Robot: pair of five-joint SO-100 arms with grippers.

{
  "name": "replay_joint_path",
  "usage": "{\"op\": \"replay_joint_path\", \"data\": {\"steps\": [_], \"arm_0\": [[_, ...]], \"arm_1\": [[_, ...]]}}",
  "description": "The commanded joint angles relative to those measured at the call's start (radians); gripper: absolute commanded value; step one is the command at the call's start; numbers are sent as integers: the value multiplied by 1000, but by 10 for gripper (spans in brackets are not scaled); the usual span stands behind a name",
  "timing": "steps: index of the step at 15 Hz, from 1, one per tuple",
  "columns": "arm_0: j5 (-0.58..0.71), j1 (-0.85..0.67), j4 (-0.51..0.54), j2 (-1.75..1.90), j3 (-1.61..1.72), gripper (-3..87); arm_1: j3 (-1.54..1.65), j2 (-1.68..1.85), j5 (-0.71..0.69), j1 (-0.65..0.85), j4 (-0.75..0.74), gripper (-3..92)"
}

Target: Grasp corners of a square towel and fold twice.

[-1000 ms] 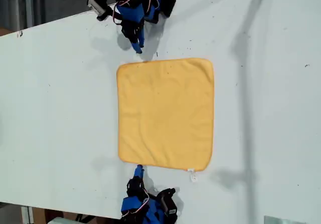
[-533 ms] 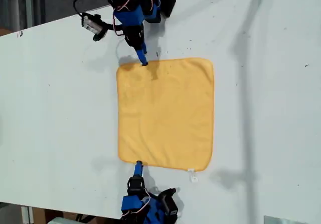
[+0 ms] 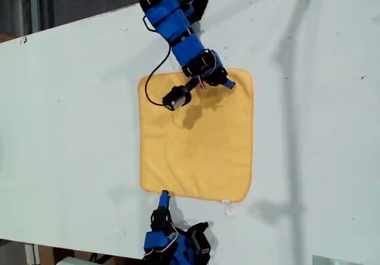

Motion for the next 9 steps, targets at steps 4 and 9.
{"op": "replay_joint_path", "data": {"steps": [4, 9], "arm_0": [[-2, 18, 12, 5, 3, 66], [-9, 40, 18, 5, 0, 67]], "arm_1": [[-344, -247, -8, -46, 95, 262], [-391, -354, 18, -87, 49, 265]]}}
